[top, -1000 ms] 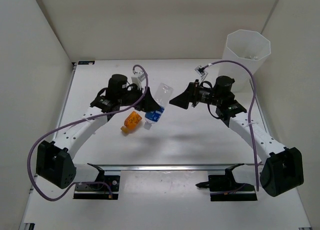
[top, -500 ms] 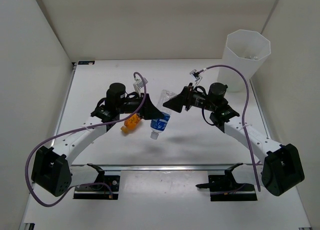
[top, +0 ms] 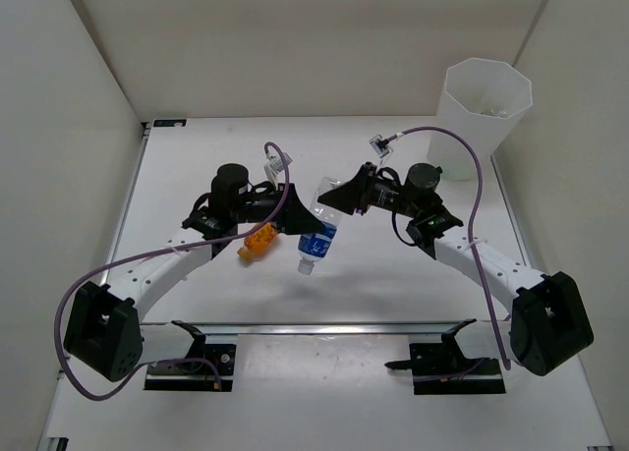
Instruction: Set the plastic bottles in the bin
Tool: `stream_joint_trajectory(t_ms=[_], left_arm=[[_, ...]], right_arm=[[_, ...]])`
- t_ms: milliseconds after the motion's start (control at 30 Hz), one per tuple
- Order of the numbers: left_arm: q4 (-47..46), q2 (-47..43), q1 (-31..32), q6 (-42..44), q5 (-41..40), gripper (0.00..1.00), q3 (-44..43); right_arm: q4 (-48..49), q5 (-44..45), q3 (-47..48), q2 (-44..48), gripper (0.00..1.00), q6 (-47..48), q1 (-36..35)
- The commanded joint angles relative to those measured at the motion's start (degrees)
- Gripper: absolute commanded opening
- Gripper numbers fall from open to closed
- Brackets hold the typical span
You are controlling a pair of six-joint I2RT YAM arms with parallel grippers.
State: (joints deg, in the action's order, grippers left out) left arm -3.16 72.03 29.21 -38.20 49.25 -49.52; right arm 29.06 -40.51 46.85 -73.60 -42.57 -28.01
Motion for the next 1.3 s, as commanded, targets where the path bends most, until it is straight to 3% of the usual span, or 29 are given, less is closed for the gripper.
stream_joint_trajectory(t_ms=[0, 67, 167, 300, 400, 467, 500, 667, 867, 1000, 1167, 1267], left_arm=[[-4.04, -0.92, -0.47, -0.47, 6.12, 0.75, -0.75], [-4.58, -0.75, -1.26, -1.00, 5.94, 0.96, -1.28], [-1.86, -0.75, -3.80, 0.83, 6.21, 0.99, -2.86], [11.47, -1.11, -8.55, 8.90, 1.21, 0.98, -6.63], [28.70, 1.78, -9.70, 18.99, -14.93, 0.99, -13.40], [40.73, 4.85, -7.51, 22.79, -36.59, 0.99, -19.28], [42.25, 7.14, -8.20, 24.55, -38.51, 0.98, -20.08], [41.50, 10.67, -16.72, 25.10, -33.35, 0.99, -18.70], [44.27, 15.32, -18.58, 28.79, -35.10, 0.99, -21.31], [46.57, 18.67, -18.93, 30.72, -33.54, 0.99, -23.96], [43.41, 19.81, -19.89, 29.76, -30.09, 0.99, -22.64], [43.49, 21.21, -20.50, 29.93, -28.77, 0.99, -22.47]], right_arm=[[1.62, 4.74, 0.87, 0.74, 0.00, 0.90, 1.90], [-0.75, 5.44, 1.92, 1.01, 0.00, 1.61, 3.48], [-6.79, 5.18, 6.65, 2.67, 0.00, 6.52, 8.47], [-15.86, 4.57, 18.42, 1.27, 0.00, 13.80, 18.76], [-22.00, 7.98, 27.90, -1.45, 0.00, 20.84, 26.32], [-24.91, 14.55, 34.23, -5.13, 0.00, 26.20, 27.65], [-25.97, 16.50, 37.84, -6.36, 0.00, 27.52, 30.01], [-25.28, 33.45, 51.81, -16.81, 0.00, 39.82, 31.00], [-18.78, 46.82, 60.62, -27.19, 0.00, 47.13, 31.43], [-23.15, 45.80, 70.91, -36.85, 0.02, 46.17, 34.07], [-28.96, 50.53, 86.80, -45.48, 0.06, 53.11, 32.93], [-34.93, 49.04, 94.10, -49.70, 0.13, 52.15, 34.07]])
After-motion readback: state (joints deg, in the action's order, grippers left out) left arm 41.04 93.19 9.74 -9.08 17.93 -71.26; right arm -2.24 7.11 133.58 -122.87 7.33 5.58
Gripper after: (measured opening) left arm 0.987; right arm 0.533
